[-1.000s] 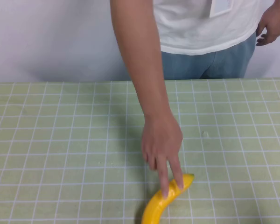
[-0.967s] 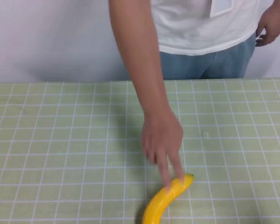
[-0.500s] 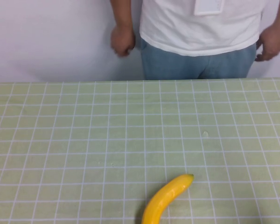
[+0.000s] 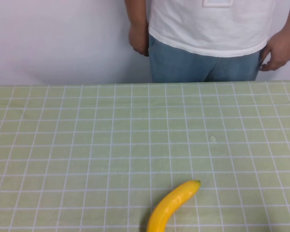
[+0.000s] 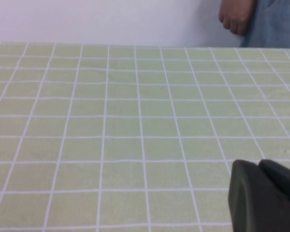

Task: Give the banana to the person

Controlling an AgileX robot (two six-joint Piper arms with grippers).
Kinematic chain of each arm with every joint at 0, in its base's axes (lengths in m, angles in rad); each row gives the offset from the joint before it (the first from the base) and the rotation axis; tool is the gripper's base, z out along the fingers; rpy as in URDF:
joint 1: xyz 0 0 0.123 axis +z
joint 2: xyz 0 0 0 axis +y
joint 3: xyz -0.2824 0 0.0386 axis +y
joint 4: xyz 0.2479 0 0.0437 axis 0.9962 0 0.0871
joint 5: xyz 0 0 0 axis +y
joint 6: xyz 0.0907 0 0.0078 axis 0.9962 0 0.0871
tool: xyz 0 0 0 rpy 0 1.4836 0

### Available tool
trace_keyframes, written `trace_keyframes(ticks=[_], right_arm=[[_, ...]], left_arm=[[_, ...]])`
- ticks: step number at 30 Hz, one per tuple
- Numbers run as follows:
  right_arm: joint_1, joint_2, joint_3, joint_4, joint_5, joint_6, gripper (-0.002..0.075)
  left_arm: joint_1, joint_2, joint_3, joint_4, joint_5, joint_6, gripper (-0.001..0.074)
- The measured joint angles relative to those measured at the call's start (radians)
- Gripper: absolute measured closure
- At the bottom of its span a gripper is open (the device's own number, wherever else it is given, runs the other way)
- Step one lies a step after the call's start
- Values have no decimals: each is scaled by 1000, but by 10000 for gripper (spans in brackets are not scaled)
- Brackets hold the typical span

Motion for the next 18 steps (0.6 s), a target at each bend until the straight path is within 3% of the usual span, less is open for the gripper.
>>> trace_keyframes(ticks=[11, 18], right_arm=[[0, 0, 0, 2, 0, 0, 733], [0, 0, 0, 0, 0, 0, 733]], left_arm=[[0, 0, 2, 2, -52, 0, 738], [0, 0, 2, 2, -409, 0, 738]])
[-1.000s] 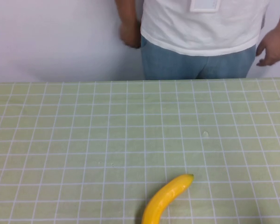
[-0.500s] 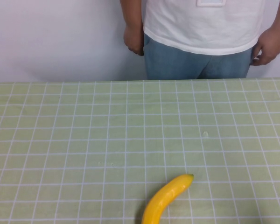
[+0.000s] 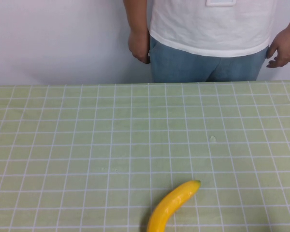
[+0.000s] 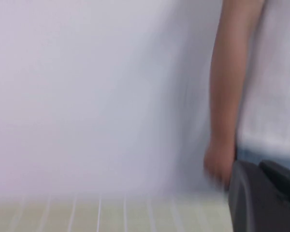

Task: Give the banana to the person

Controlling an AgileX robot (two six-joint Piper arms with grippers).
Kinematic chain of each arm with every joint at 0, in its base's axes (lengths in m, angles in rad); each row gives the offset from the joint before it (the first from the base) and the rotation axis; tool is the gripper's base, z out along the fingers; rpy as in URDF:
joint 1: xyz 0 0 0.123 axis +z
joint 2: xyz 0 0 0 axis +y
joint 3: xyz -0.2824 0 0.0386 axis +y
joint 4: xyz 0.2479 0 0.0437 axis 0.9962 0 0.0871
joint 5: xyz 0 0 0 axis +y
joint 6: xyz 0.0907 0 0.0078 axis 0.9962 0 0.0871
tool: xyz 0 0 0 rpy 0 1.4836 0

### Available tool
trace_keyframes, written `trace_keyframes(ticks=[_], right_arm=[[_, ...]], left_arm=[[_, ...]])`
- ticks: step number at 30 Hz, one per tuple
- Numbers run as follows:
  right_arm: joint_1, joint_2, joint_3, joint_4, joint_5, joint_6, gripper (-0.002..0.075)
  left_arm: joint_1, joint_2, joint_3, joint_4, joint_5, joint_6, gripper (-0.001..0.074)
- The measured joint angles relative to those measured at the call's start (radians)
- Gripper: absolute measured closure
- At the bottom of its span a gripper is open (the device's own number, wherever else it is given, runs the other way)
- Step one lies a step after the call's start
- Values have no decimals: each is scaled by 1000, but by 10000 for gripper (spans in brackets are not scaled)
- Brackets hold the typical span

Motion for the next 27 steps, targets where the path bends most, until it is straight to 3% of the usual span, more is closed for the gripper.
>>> trace_keyframes(ticks=[11, 16, 18, 22, 27], right_arm=[[0, 0, 0, 0, 0, 0, 733], [0, 0, 0, 0, 0, 0, 733], [0, 0, 0, 0, 0, 0, 733], [0, 0, 0, 0, 0, 0, 733], [0, 0, 0, 0, 0, 0, 733]], left_arm=[[0, 0, 0, 0, -351, -6, 738], [0, -1, 0, 0, -707, -114, 738], [0, -2, -29, 0, -770, -166, 738], [0, -2, -224, 0, -566, -252, 738], [0, 91, -582, 0, -39, -273, 738]])
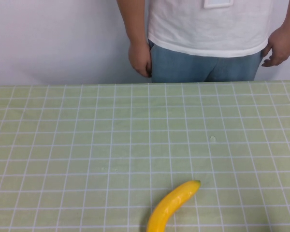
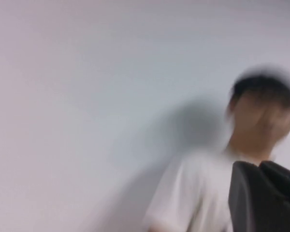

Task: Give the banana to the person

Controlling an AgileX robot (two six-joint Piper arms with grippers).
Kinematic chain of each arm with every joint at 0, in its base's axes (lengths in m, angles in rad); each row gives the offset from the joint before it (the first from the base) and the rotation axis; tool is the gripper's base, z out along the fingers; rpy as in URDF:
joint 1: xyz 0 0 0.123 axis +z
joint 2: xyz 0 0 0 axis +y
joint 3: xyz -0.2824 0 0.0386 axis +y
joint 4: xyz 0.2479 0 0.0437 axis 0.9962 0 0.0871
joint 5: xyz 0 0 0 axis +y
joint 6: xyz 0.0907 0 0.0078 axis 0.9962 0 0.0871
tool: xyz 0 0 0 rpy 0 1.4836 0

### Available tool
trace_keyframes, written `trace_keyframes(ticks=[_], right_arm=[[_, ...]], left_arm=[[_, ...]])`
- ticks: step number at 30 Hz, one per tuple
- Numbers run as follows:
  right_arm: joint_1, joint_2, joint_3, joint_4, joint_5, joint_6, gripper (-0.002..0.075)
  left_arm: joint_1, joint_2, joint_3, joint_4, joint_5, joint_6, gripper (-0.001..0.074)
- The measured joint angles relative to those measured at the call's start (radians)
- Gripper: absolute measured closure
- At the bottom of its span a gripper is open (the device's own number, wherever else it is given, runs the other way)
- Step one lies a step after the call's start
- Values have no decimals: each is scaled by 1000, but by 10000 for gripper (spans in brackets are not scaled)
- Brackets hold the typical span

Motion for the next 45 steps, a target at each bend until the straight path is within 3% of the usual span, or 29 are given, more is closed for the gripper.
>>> trace_keyframes(ticks=[3, 6, 11, 20, 25, 32, 45], right_arm=[[0, 0, 0, 0, 0, 0, 733], [0, 0, 0, 0, 0, 0, 733], [0, 0, 0, 0, 0, 0, 733], [0, 0, 0, 0, 0, 0, 733], [0, 0, 0, 0, 0, 0, 733], [0, 0, 0, 0, 0, 0, 733], [0, 0, 0, 0, 0, 0, 733]], left_arm=[[0, 110, -162, 0, 297, 17, 738], [0, 210, -229, 0, 486, 78, 738], [0, 304, -245, -64, 670, 140, 738], [0, 611, -417, -365, 1101, 537, 738], [-23, 767, -461, -492, 1199, 638, 738], [-200, 899, -463, -455, 1194, 611, 738], [-714, 1183, -463, -153, 994, 258, 736]])
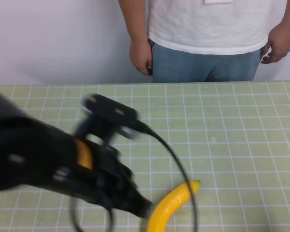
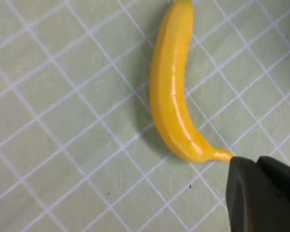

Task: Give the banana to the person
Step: Pick up the banana

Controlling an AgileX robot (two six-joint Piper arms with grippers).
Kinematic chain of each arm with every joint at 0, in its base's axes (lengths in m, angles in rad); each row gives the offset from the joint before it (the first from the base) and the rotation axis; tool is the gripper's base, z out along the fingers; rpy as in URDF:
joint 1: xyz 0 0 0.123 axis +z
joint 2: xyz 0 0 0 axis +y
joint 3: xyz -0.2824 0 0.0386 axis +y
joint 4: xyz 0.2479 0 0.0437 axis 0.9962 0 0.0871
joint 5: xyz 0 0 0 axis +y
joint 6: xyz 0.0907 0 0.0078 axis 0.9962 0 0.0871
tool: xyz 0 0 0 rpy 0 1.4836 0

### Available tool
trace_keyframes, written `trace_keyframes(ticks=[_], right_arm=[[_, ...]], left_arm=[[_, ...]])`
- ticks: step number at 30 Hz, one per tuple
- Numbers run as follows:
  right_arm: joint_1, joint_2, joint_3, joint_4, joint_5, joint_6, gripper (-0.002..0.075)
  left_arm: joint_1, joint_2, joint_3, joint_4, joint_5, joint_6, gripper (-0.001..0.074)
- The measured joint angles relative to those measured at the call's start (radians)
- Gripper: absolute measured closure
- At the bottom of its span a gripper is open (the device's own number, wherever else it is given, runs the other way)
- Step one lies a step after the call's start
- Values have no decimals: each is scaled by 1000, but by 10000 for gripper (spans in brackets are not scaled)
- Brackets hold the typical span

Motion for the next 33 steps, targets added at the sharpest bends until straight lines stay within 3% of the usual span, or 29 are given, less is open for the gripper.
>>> trace_keyframes(ticks=[5, 12, 14, 19, 33], right_arm=[[0, 0, 0, 0, 0, 0, 733], [0, 0, 0, 0, 0, 0, 733], [0, 0, 0, 0, 0, 0, 733], [0, 0, 0, 0, 0, 0, 733], [0, 0, 0, 0, 0, 0, 733]], left_arm=[[-82, 109, 0, 46, -47, -66, 650], [-84, 281, 0, 54, -81, -173, 281], [-84, 327, 0, 54, -90, -190, 228], [-96, 436, 0, 28, -125, -198, 188], [-134, 638, 0, 50, -256, -302, 182]])
